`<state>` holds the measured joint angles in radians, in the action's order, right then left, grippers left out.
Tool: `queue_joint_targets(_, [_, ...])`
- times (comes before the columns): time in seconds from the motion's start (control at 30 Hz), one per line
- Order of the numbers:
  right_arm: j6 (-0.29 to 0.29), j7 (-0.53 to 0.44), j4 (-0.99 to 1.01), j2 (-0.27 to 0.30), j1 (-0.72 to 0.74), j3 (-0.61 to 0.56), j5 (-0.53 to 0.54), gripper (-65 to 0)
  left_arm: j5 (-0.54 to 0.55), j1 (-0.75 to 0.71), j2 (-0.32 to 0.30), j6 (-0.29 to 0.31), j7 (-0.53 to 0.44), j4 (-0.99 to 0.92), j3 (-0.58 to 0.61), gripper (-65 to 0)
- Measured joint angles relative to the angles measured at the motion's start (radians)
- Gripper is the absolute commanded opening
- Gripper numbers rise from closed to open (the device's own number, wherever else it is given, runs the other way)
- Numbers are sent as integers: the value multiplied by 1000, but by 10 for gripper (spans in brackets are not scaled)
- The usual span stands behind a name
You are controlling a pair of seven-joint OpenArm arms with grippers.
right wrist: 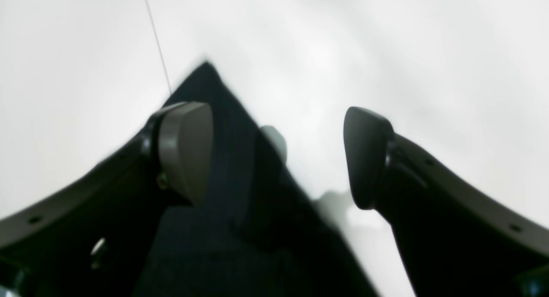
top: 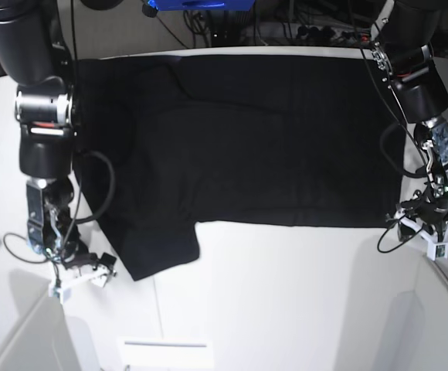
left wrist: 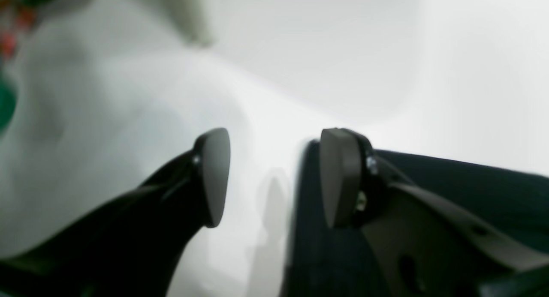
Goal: Fold the T-shirt properly
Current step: 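Grasp the hem corners of the shirt with both grippers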
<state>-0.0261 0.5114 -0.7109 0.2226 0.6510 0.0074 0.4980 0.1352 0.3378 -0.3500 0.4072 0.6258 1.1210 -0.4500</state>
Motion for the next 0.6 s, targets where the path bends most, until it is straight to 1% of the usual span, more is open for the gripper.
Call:
queue_joint_targets(0.07, [-74,-22,111,2,45,-32,0,-203,-3,3,-3,-4,-35,-14,22,-321])
queue_joint_targets(0.1, [-100,-37,166,-2,63,-37,1,-203,-3,2,-3,-5,-45,-16,29,-321])
queue_joint_targets(0.17, [-135,-57,247,-5,83,-47,-3,-203,-3,-2,-2,-6,-63,-27,37,-321])
queue_joint_targets(0.2, [-145,-82,279,-7,90,-48,-3,-203,-2,2,-3,-3,-66,-45,37,-321])
queue_joint_targets(0.27, [-155,-101,307,-5,95,-48,-4,-203,-8,26,-3,-11,-58,-89,40,-321])
queue_joint_targets(0.4, [-168,-104,308,-6,96,-48,-3,-203,-3,41,-2,-10,-66,-111,41,-321])
queue_joint_targets(0.53, [-169,-108,308,-10,68,-48,-5,-203,-4,33,-2,-10,-63,-108,41,-321])
queue_joint_targets(0.6, [-177,-135,306,-9,52,-48,3,-203,-6,33,-2,-10,-63,-108,40,-321])
